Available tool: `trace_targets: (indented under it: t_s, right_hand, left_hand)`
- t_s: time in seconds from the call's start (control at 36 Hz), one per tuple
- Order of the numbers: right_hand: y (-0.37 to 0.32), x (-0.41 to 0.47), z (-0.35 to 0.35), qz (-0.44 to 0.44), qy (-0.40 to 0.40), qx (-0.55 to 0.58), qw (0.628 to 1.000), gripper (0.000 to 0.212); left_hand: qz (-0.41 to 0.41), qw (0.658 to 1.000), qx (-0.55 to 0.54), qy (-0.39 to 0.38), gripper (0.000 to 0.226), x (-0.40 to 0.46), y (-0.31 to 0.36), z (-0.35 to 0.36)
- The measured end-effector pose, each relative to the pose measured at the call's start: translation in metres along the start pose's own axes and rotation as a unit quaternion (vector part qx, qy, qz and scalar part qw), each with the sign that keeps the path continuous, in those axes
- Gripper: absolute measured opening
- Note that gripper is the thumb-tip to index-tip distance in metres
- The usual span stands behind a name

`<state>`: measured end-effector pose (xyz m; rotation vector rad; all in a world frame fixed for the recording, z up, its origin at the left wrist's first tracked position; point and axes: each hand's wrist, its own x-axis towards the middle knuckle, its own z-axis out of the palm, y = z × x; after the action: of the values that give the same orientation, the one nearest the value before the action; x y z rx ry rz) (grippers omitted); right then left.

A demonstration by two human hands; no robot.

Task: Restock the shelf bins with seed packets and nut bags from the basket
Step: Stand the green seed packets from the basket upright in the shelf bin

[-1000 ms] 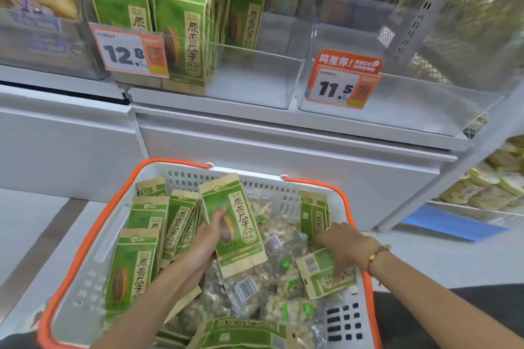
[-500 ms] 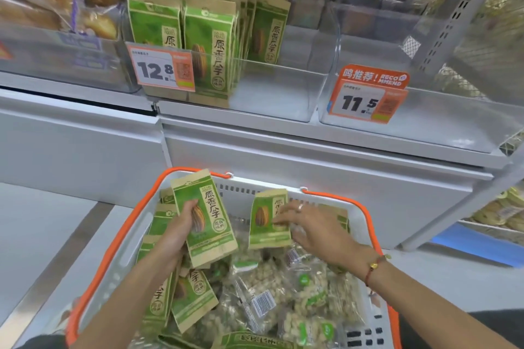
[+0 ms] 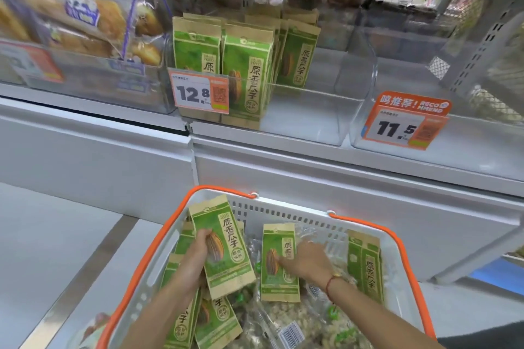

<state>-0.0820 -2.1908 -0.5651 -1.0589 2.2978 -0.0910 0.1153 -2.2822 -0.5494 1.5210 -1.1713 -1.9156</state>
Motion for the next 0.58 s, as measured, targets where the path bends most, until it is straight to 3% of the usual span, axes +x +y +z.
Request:
trace_targets:
  t_s: [0.11, 0.28, 0.42, 0.5, 0.58]
  right_hand:
    - [-0.016, 0.003, -0.007, -0.01, -0.052, 0.152, 0.987, 0.016]
    - [-0.028, -0.027, -0.075, -0.082, -0.04, 0.205, 0.975, 0.025]
    - [-0.03, -0.067, -0.121, -0.162, -0.128, 0.338, 0.918, 0.043]
    - [-0.037, -0.077, -0.117, -0.182, -0.07, 0.347, 0.917, 0.044]
    - [-0.04, -0.087, -0.116, -0.201, 0.007, 0.367, 0.908, 0.037]
  left_hand:
    - [0.017, 0.999, 0.045, 0.021, 0.037, -0.008, -0.001, 0.0]
    - [0.044, 0.994, 0.087, 0.051, 0.031, -0.019, 0.009, 0.003]
    - [0.039, 0.995, 0.087, 0.033, 0.039, -0.025, 0.024, 0.023]
    - [0.018, 1.0, 0.005, -0.017, 0.042, -0.04, 0.049, 0.043]
    - [0.036, 0.995, -0.031, -0.089, 0.082, -0.046, 0.064, 0.058]
